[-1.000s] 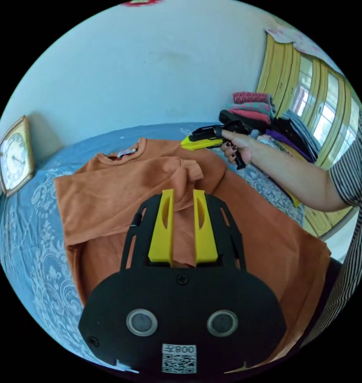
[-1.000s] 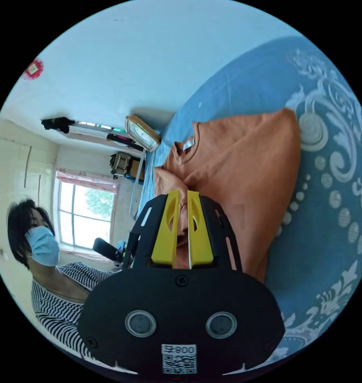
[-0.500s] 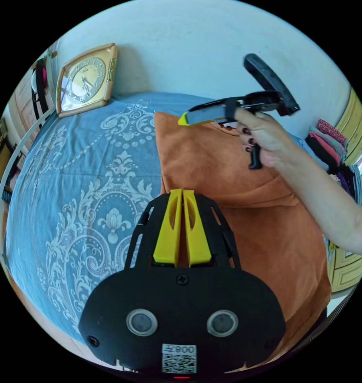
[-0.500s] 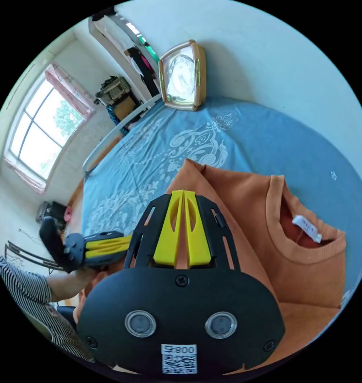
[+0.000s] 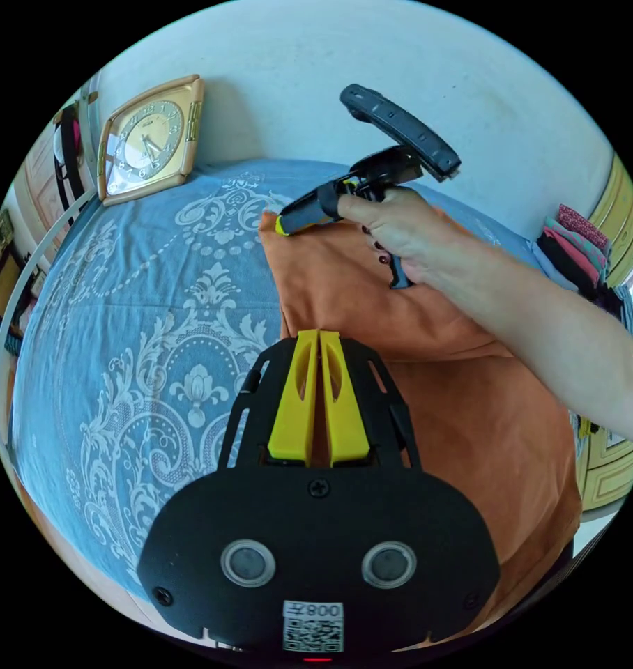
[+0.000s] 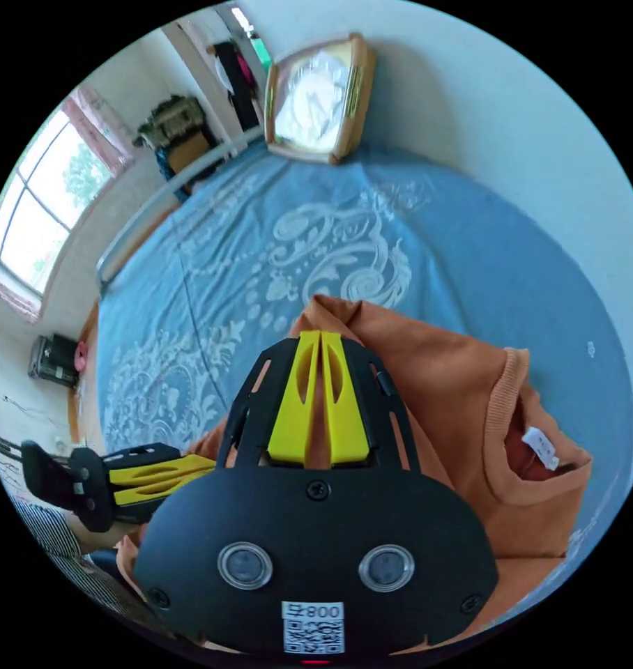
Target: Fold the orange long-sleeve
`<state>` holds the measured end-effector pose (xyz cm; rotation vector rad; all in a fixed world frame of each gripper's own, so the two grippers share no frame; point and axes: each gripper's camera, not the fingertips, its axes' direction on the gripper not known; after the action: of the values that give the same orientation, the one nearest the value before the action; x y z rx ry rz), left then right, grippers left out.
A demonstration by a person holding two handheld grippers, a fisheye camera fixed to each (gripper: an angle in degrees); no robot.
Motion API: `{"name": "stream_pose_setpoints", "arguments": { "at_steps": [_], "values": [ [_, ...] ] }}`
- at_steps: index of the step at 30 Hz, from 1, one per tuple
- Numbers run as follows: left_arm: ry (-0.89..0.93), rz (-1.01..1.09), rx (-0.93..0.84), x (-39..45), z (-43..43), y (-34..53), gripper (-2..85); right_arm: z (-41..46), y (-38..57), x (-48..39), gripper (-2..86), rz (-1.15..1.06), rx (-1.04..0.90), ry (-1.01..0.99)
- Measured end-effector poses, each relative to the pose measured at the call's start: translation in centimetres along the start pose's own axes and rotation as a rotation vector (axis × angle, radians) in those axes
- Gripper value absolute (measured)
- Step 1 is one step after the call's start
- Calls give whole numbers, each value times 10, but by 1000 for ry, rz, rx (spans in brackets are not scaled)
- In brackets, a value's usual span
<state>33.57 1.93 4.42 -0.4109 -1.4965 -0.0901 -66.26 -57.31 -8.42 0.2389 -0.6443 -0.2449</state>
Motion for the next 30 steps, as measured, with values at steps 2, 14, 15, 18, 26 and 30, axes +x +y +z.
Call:
{"name": "stream_pose_setpoints", "arguments": {
  "at_steps": [2,14,15,18,26,30],
  "values": [
    [20,-8,0,-1,8,5,2,-7,11,9,1,52,-25,-78],
    [58,44,-45,26,62,26,3,-124,304,21,1,228,9,87],
    [64,36,-37,26,63,26,3,-119,323,27,1,268,35,35],
    [64,17,-52,29,70,29,3,-127,352,30,1,290,56,3],
    [19,12,-48,35,122,57,2,-158,481,73,1,420,107,26],
    [19,-18,-38,39,130,67,3,-172,541,75,1,448,181,-25]
  ]
}}
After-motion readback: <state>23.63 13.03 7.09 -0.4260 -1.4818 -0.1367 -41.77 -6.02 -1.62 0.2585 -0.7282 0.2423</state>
